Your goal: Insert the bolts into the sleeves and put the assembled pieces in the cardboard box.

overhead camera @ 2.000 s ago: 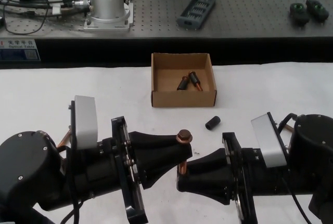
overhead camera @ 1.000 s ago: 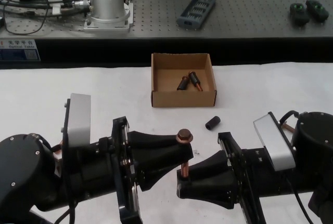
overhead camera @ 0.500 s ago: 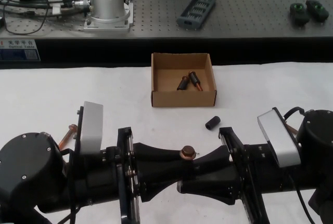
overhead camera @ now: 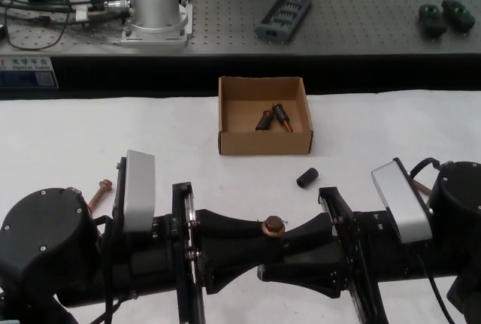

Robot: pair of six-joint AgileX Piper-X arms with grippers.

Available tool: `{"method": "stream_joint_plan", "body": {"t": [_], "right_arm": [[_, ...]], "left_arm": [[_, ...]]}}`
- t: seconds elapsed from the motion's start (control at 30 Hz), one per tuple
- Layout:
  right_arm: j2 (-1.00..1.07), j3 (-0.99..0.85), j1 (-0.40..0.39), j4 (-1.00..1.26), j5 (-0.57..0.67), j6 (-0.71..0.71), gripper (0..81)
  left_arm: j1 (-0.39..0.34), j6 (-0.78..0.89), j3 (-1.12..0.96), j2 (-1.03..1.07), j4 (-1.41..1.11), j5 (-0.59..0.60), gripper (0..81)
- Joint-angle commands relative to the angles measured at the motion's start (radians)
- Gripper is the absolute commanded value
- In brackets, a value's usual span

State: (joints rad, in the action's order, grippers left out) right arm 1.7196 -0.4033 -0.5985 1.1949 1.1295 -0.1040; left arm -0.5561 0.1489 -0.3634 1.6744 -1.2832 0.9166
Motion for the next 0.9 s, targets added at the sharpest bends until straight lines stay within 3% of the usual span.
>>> {"method": "stream_joint_plan", "body": {"t": [0.0,0.27,0.37,0.57,0.87], "right_arm": [[-0.014,-0.012,0.005,0.047,0.001,-0.016,7.1],[-0.014,-0.012,0.005,0.047,0.001,-0.016,7.1],[-0.014,-0.012,0.005,0.047,0.001,-0.016,7.1],[-0.014,-0.012,0.005,0.047,0.001,-0.016,7.1],[-0.014,-0.012,0.005,0.045,0.002,-0.016,7.1]], "left_arm": [[-0.004,-0.052,0.004,0.006,0.055,0.015,0.6],[-0.004,-0.035,0.004,0.006,0.046,-0.023,0.9],[-0.004,-0.025,0.004,0.006,0.046,-0.028,11.9],[-0.004,0.023,-0.001,0.006,0.046,-0.035,49.1],[-0.004,0.163,-0.009,0.006,-0.050,-0.019,52.2]]}}
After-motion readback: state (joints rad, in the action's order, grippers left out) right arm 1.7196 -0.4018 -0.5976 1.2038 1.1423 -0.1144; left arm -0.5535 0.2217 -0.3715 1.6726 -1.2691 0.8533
